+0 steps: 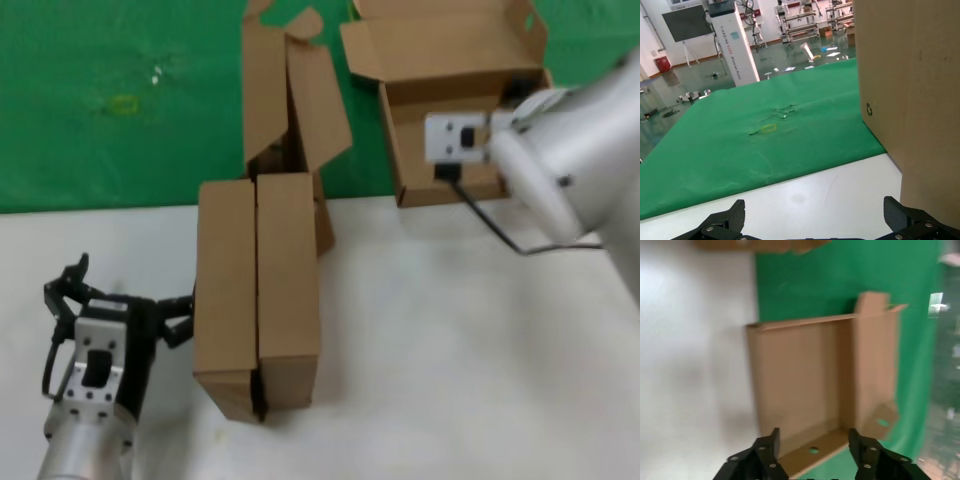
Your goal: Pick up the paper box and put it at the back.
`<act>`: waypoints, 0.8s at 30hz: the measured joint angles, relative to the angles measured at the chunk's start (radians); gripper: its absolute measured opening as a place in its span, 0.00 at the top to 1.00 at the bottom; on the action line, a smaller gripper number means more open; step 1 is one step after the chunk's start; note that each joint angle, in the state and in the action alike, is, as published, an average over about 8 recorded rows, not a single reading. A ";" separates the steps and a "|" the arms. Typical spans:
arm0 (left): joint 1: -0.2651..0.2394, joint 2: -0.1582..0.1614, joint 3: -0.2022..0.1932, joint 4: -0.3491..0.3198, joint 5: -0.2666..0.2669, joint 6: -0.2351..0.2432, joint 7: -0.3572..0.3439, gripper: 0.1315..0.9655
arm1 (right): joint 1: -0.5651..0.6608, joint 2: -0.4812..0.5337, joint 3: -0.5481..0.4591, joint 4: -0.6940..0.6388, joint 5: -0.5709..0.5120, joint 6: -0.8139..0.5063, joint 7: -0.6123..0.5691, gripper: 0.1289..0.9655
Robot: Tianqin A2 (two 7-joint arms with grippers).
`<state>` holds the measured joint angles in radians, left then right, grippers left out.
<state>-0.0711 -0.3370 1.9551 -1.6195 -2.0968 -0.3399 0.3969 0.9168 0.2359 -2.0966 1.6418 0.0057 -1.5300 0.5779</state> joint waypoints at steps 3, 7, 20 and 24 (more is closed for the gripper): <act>0.001 0.001 -0.002 -0.001 -0.001 -0.001 -0.001 0.00 | -0.025 0.013 0.060 0.111 0.004 -0.001 0.027 0.59; 0.007 0.009 -0.014 -0.005 0.017 0.004 -0.011 0.00 | -0.091 0.021 0.153 0.247 -0.019 0.042 0.073 0.46; 0.041 0.047 -0.081 -0.020 0.113 0.065 -0.088 0.00 | -0.297 -0.012 0.404 0.391 0.087 0.327 0.083 0.20; 0.042 0.047 -0.091 -0.019 0.119 0.074 -0.098 0.00 | -0.320 -0.008 0.407 0.375 0.149 0.370 0.061 0.14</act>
<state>-0.0294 -0.2895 1.8645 -1.6381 -1.9774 -0.2658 0.2991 0.5971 0.2276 -1.6892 2.0170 0.1544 -1.1598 0.6388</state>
